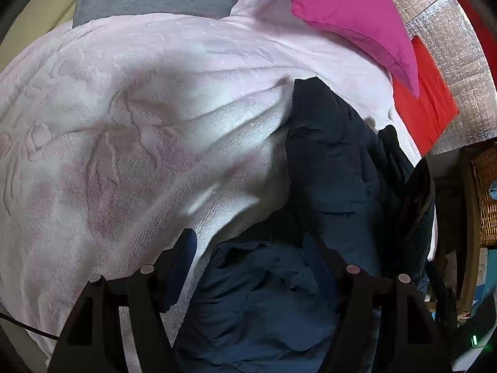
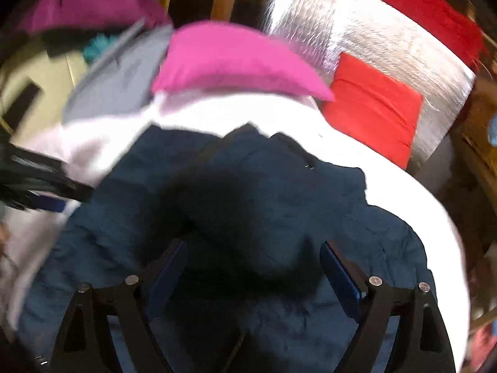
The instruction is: Fold large clothes
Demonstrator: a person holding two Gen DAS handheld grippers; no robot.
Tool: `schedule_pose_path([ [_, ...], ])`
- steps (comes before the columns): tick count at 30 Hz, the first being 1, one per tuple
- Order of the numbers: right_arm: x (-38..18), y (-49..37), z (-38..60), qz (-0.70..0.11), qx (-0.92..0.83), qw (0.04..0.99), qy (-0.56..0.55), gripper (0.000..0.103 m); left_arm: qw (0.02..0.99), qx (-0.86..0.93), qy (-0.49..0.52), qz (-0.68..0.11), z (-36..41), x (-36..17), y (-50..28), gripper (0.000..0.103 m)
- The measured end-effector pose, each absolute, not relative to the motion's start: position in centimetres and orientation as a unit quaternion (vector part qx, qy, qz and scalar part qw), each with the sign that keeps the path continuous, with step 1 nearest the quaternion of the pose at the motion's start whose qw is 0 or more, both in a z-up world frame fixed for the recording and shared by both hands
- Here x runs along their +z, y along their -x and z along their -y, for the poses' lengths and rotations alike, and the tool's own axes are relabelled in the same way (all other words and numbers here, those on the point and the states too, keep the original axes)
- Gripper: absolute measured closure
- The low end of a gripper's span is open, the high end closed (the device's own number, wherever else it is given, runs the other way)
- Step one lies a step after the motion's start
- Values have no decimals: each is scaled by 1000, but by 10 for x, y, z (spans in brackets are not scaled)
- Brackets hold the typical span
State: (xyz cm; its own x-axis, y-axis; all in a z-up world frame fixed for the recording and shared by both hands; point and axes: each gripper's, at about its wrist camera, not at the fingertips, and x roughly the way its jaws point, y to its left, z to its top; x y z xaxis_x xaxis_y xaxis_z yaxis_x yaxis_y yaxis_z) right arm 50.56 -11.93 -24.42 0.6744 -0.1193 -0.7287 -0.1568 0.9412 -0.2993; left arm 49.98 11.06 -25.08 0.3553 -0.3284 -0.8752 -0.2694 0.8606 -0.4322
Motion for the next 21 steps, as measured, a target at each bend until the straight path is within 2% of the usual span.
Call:
schedule_pose_path([
  [1, -250, -514, 120, -407, 2, 897, 176, 18, 780, -20, 262, -567, -111, -251, -500, 32],
  [2, -253, -514, 122, -403, -5, 898, 174, 25, 781, -21, 261, -567, -111, -250, -501, 32],
  [3, -252, -517, 125, -400, -12, 902, 163, 46, 781, -21, 260, -567, -110, -250, -502, 32],
  [4, -246, -518, 136, -399, -23, 907, 133, 61, 782, -22, 260, -566, -110, -250, -503, 32],
  [6, -231, -511, 155, -380, -37, 921, 74, 66, 783, -21, 258, -565, -109, -250, -504, 32],
  [10, -203, -464, 239, -326, -77, 936, -111, 66, 787, -21, 252, -563, -104, -248, -505, 32],
  [14, -220, -425, 314, -317, -54, 904, -281, 63, 799, -16, 236, -553, -98, -242, -501, 32],
  [15, -229, -420, 327, -322, -49, 892, -315, 55, 803, -17, 232, -549, -95, -241, -501, 32],
  [16, -243, -413, 344, -327, -44, 871, -364, 39, 806, -20, 228, -546, -93, -239, -501, 32],
  [17, -255, -409, 354, -323, -39, 858, -397, 34, 809, -24, 225, -543, -89, -238, -501, 32],
  [18, -261, -407, 360, -317, -34, 851, -418, 31, 813, -32, 220, -538, -85, -235, -501, 32],
  [21, -281, -406, 378, -298, -11, 819, -491, 31, 829, -45, 192, -523, -71, -228, -502, 32],
])
